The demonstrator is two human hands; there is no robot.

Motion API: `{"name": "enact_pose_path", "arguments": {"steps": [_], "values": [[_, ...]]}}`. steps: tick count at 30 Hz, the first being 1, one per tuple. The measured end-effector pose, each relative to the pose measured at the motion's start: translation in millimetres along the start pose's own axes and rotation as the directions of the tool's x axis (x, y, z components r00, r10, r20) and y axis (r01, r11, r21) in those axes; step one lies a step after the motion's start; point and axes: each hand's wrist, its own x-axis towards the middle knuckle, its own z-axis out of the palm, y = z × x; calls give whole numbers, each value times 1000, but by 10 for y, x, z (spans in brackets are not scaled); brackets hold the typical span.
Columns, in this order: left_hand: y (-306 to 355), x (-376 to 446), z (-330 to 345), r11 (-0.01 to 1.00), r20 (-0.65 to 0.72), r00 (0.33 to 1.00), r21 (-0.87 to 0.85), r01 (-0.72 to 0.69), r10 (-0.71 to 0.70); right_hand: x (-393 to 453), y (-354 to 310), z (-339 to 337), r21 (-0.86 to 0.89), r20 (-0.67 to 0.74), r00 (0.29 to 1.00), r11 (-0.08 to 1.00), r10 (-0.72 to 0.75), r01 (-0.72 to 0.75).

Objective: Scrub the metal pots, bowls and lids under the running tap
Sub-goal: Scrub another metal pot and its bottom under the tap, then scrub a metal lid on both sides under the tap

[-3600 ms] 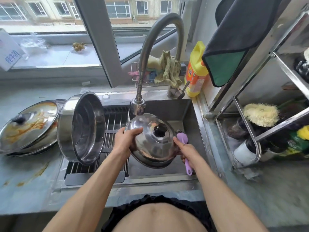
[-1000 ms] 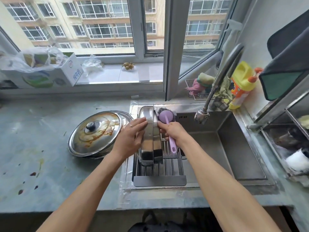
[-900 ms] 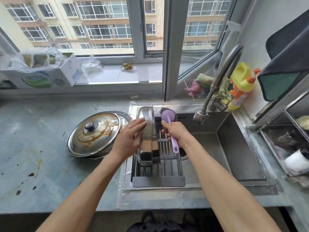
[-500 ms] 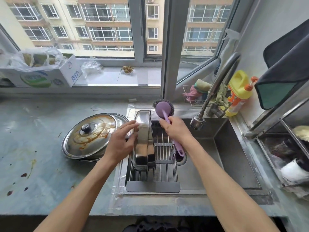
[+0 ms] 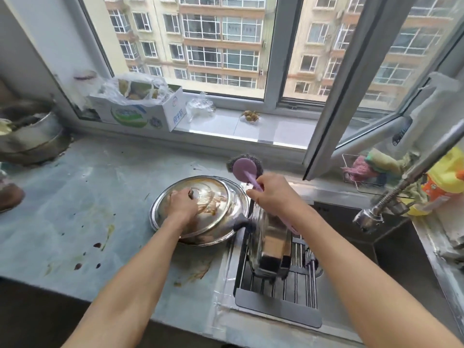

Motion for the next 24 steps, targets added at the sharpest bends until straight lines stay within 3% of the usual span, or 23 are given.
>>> {"name": "enact_pose_path", "arguments": {"steps": [6, 9, 12, 16, 24], "values": [[-30, 171, -20, 997, -97, 993, -29, -76, 73, 49, 33, 97, -45, -51, 998, 998, 41, -43], [61, 110, -242, 973, -260, 950, -106, -206, 173, -12, 42, 11, -16, -110, 993, 999, 41, -43], [309, -120, -640, 922, -340, 881, -84, -377, 329, -165, 39, -149, 151, -182, 981, 988, 67, -40], [792, -614, -976, 782, -278, 752, -6, -623, 598, -517, 315, -307, 293, -296, 943, 954, 151, -61], [1643, -1534, -683, 536, -25, 538, 139, -833, 843, -1330, 1139, -271, 416, -261, 899, 881, 352, -224]]}}
